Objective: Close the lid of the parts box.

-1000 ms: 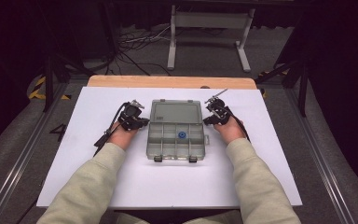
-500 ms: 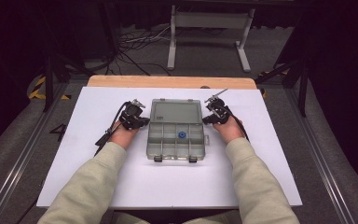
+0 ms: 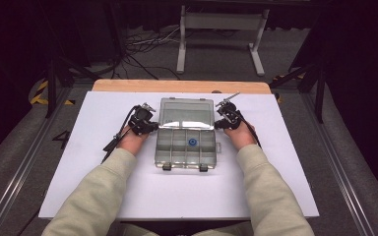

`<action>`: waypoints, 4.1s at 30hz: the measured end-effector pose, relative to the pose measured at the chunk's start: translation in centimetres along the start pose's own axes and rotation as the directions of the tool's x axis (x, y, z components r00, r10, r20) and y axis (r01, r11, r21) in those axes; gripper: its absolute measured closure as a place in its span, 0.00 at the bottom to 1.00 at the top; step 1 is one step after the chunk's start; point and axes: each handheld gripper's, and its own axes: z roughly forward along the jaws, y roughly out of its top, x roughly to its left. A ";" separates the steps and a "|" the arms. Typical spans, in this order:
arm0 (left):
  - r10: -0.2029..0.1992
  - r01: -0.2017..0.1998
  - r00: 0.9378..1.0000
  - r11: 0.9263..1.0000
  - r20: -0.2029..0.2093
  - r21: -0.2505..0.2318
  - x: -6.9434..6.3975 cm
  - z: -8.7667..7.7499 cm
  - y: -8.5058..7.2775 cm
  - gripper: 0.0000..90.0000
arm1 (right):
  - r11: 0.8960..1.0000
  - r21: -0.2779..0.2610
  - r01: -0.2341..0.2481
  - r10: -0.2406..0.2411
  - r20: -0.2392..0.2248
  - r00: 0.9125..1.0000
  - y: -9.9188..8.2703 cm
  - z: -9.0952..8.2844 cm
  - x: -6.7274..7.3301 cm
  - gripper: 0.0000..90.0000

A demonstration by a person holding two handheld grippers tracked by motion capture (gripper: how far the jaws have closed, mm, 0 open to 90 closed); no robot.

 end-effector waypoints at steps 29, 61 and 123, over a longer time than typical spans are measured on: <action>-0.007 0.005 0.999 0.998 -0.035 -0.065 0.1 -0.7 0.7 0.98 | 0.994 -0.111 0.013 -0.008 0.049 0.999 1.1 -1.3 -0.1 1.00; 0.015 -0.023 0.999 0.987 -0.050 -0.158 -0.4 -3.1 1.3 0.97 | 0.962 -0.270 0.038 -0.025 0.053 0.998 1.6 -5.0 0.7 1.00; 0.166 -0.141 0.983 0.958 0.083 -0.248 -3.8 -9.5 0.0 0.96 | 0.943 -0.278 0.180 -0.210 -0.080 0.974 -1.2 -11.5 6.5 0.99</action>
